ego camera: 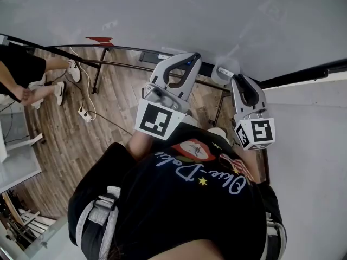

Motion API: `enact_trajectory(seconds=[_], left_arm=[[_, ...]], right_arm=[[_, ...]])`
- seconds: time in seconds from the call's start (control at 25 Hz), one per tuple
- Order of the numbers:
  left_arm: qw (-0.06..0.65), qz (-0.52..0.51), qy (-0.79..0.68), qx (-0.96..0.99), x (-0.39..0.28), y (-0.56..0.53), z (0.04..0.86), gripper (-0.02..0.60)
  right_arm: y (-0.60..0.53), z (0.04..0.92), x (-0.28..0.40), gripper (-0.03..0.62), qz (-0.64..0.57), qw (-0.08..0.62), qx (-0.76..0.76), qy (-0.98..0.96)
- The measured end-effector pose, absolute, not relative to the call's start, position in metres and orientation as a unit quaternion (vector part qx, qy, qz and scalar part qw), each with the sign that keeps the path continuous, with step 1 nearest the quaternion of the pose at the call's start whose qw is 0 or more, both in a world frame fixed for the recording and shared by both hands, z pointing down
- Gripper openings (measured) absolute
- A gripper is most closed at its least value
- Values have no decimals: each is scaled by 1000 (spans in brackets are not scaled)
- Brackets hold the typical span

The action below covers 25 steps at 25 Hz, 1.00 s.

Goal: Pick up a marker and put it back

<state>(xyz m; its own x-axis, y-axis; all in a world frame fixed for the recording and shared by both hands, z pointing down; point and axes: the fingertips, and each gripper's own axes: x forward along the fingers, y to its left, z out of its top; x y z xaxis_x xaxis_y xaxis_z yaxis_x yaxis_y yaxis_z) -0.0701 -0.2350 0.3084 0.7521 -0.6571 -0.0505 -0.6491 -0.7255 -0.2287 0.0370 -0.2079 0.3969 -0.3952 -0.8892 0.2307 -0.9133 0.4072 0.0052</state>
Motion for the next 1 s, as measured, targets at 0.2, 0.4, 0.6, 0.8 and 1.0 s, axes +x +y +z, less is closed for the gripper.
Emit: enact_trajectory(seconds=[0.2, 0.4, 0.6, 0.8, 1.0], left_arm=[[118, -16, 356, -927, -77, -235, 309, 3], [113, -19, 362, -925, -80, -234, 310, 3], [115, -18, 364, -924, -82, -231, 309, 3], [120, -19, 365, -923, -84, -227, 306, 3], [117, -18, 364, -924, -83, -225, 307, 3]], right_arm=[[-208, 393, 35, 74, 63, 104, 537, -835], [-206, 382, 38, 74, 58, 97, 541, -833], [-204, 364, 43, 74, 45, 78, 547, -832], [-199, 344, 44, 74, 34, 62, 548, -834], [-195, 327, 43, 74, 26, 50, 543, -838]])
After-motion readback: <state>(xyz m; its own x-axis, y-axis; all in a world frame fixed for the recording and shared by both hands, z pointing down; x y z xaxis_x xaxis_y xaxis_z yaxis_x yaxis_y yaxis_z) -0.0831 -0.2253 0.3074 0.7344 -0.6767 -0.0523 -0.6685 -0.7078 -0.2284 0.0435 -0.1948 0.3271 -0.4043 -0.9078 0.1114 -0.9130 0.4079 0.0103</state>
